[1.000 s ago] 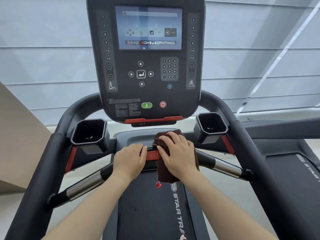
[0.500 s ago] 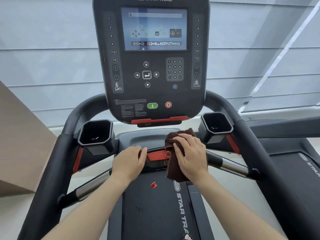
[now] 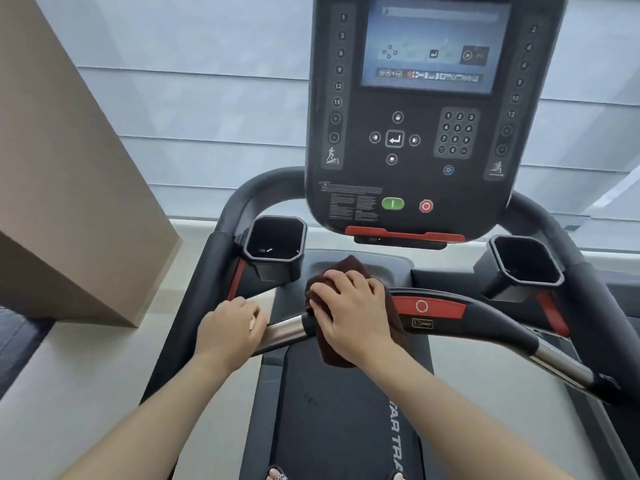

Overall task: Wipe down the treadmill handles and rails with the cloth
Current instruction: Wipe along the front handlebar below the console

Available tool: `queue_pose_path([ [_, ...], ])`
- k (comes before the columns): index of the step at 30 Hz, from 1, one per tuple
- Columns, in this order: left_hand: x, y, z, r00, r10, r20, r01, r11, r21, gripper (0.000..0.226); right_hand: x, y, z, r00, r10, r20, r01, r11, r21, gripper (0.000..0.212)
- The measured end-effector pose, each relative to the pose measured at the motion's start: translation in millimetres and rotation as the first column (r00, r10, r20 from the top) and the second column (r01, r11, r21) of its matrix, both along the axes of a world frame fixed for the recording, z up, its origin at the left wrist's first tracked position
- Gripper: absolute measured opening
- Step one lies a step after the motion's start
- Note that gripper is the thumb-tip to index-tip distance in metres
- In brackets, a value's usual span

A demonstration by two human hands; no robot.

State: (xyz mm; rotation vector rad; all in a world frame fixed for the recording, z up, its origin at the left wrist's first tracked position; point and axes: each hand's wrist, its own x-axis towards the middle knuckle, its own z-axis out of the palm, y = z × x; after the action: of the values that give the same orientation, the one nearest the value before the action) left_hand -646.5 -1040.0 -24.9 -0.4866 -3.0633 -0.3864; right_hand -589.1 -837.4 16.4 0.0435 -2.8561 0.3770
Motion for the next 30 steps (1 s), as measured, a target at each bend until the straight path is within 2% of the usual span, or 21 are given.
queue_pose_path([
  [5, -6.1, -39.6, -3.3, 0.992, -0.053, -0.116, 0.051, 0.999, -0.016, 0.027, -9.3, -48.2, -10.1, 0.995, 0.038, 0.088, -0.046, 0.995, 0.091, 0.025],
  [7, -3.0, -54.8, -9.5, 0.987, -0.034, -0.156, 0.031, 0.999, -0.023, 0.016, -14.8, -63.8, -11.4, 0.988, 0.047, 0.147, -0.062, 0.993, 0.099, 0.027],
  [13, -4.1, -67.5, -19.5, 0.994, 0.1, -0.035, -0.094, 0.985, 0.143, 0.039, -9.8, -79.4, -15.8, 0.97, 0.143, 0.196, -0.173, 0.975, 0.141, 0.032],
  [16, -4.7, -68.6, -19.5, 0.994, 0.099, -0.036, -0.092, 0.981, 0.173, 0.04, -6.3, -66.1, -15.0, 0.963, 0.183, 0.198, -0.216, 0.963, 0.161, 0.049],
  [18, -2.5, -69.4, -19.1, 0.995, 0.088, -0.036, -0.08, 0.982, 0.172, 0.039, -12.6, -62.5, -14.0, 0.962, 0.146, 0.231, -0.187, 0.968, 0.169, 0.058],
  [23, -1.3, -68.8, -15.9, 0.996, 0.084, -0.025, -0.078, 0.978, 0.193, 0.036, -30.7, -87.4, -10.4, 0.937, -0.073, 0.341, 0.02, 0.987, 0.158, 0.047],
  [26, -1.5, -68.8, -15.2, 0.996, 0.084, -0.02, -0.077, 0.973, 0.218, 0.035, -21.4, -91.7, -14.2, 0.945, 0.011, 0.328, -0.072, 0.982, 0.175, 0.049],
  [30, -2.8, -69.3, -15.1, 0.996, 0.091, -0.016, -0.085, 0.968, 0.235, 0.034, -7.7, -79.9, -19.0, 0.936, 0.161, 0.312, -0.232, 0.95, 0.208, 0.071],
])
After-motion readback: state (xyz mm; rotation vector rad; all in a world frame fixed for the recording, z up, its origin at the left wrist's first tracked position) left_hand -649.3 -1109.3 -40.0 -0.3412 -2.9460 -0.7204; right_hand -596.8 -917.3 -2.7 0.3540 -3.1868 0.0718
